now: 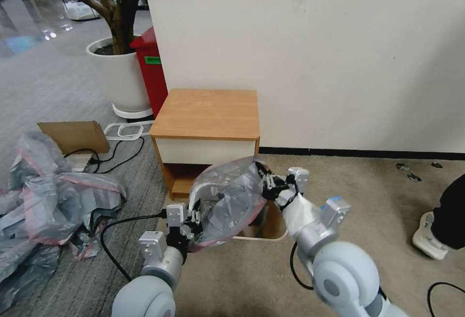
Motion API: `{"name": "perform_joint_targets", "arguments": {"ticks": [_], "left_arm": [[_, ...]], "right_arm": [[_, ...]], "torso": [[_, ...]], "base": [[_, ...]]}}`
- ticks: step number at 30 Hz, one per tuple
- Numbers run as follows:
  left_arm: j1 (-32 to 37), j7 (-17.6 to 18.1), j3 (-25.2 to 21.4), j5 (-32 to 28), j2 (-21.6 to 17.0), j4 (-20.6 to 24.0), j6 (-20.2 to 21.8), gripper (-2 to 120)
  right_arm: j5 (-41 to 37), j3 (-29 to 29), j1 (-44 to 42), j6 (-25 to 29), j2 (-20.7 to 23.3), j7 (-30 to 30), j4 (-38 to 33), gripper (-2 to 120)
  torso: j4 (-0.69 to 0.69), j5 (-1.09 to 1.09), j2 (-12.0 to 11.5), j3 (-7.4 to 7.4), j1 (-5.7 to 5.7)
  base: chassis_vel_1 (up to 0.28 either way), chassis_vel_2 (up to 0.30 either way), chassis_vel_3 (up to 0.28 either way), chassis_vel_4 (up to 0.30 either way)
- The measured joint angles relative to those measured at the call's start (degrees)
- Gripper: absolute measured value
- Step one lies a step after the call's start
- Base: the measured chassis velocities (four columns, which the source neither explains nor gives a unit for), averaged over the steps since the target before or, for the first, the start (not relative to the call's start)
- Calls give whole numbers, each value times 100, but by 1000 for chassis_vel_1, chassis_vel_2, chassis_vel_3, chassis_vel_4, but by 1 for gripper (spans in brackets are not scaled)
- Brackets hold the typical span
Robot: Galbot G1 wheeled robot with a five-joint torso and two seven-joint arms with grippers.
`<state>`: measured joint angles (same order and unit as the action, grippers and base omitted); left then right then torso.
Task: Pick up the garbage bag from the table and place it over the trash can.
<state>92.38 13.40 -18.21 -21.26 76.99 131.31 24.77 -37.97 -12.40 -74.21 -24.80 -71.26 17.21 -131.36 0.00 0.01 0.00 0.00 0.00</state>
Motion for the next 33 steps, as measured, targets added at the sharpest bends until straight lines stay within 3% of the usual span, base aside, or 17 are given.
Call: {"name": "perform_joint_targets", "arguments": {"ticks": [10, 22, 33], "left_arm": [[19, -209, -109, -105, 1, 51, -18, 5], [-70, -668, -543, -718, -31, 7, -14, 5], [-140, -932, -819, -1283, -22, -132, 0, 5]], "right_arm": [[-594, -267, 396, -597, 538, 798, 151, 0], [-1604, -726, 568, -1357, 1681, 811, 80, 0], [-2764, -945, 390, -1592, 2195, 974, -65, 0]], "torso": [[-1, 0, 0, 0, 0], [-1, -1, 0, 0, 0], [0, -1, 0, 0, 0]], "base": [[0, 0, 0, 0], [0, 0, 0, 0], [0, 0, 0, 0]]}}
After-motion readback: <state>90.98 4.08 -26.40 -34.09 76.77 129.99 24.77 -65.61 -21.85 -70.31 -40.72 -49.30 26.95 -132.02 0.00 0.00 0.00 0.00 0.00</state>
